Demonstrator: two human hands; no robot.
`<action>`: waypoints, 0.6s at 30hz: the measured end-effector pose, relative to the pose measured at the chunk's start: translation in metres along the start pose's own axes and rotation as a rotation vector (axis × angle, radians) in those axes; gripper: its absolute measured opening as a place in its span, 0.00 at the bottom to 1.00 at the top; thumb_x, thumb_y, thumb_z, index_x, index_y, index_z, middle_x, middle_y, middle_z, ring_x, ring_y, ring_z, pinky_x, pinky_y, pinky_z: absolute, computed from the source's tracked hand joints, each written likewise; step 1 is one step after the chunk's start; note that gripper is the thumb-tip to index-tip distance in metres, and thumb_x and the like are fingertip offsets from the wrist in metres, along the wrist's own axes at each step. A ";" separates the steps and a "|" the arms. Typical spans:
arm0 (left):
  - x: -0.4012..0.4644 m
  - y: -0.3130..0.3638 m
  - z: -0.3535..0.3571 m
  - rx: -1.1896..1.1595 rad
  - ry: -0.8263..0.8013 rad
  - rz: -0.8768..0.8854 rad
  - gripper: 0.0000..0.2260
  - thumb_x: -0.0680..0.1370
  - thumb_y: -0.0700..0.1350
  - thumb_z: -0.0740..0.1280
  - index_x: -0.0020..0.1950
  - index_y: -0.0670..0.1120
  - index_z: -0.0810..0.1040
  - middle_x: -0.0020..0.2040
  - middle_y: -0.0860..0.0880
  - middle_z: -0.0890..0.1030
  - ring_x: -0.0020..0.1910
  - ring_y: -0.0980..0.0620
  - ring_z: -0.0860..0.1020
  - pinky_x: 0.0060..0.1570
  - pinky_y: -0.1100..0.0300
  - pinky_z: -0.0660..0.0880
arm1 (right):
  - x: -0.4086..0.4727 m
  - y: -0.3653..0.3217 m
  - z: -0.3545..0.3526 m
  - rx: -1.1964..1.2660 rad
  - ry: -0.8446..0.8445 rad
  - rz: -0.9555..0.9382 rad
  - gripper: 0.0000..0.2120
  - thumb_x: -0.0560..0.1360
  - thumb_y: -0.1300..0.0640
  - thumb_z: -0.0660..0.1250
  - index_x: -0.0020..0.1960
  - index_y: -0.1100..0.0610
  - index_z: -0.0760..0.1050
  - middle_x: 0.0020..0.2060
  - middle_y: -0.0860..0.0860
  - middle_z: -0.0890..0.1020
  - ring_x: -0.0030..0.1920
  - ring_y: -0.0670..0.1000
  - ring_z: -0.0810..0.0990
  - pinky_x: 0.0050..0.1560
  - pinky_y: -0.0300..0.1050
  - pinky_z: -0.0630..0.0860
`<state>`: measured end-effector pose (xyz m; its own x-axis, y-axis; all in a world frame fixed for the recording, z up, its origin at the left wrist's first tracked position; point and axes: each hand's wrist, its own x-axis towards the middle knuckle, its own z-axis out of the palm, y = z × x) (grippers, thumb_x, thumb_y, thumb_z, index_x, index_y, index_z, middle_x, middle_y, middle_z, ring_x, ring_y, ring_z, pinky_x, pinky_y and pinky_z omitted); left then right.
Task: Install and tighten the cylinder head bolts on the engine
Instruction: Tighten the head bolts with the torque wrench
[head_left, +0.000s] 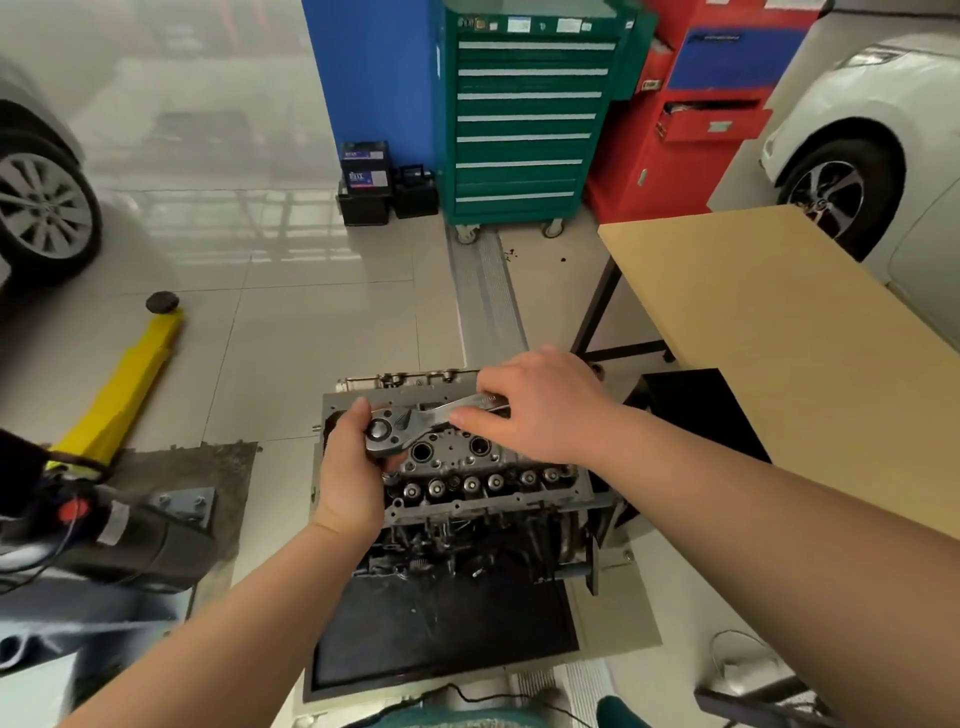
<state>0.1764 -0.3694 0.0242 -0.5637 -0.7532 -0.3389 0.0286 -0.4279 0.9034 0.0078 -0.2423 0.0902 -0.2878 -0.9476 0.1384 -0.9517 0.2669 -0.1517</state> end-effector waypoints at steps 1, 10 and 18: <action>-0.005 0.000 -0.001 0.031 0.007 0.014 0.20 0.86 0.53 0.55 0.50 0.47 0.84 0.42 0.49 0.86 0.40 0.53 0.82 0.41 0.58 0.78 | 0.004 0.002 -0.001 -0.007 -0.034 -0.050 0.30 0.77 0.25 0.45 0.35 0.47 0.68 0.28 0.42 0.72 0.32 0.45 0.72 0.37 0.45 0.59; -0.011 0.021 0.027 0.546 0.201 0.492 0.20 0.83 0.60 0.58 0.42 0.49 0.79 0.36 0.48 0.81 0.36 0.46 0.80 0.37 0.45 0.77 | -0.001 0.002 0.003 -0.167 -0.034 -0.074 0.32 0.79 0.26 0.40 0.46 0.47 0.72 0.30 0.45 0.73 0.33 0.54 0.71 0.31 0.45 0.58; 0.003 0.016 0.027 0.468 0.372 0.577 0.26 0.82 0.58 0.65 0.32 0.41 0.76 0.28 0.38 0.77 0.32 0.34 0.77 0.33 0.40 0.76 | -0.006 -0.022 -0.002 -0.228 0.031 0.023 0.34 0.80 0.27 0.44 0.47 0.51 0.76 0.28 0.47 0.71 0.29 0.54 0.71 0.31 0.46 0.66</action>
<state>0.1526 -0.3649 0.0446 -0.2534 -0.9419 0.2203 -0.1627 0.2660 0.9501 0.0299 -0.2416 0.0946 -0.3096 -0.9360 0.1675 -0.9434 0.3244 0.0691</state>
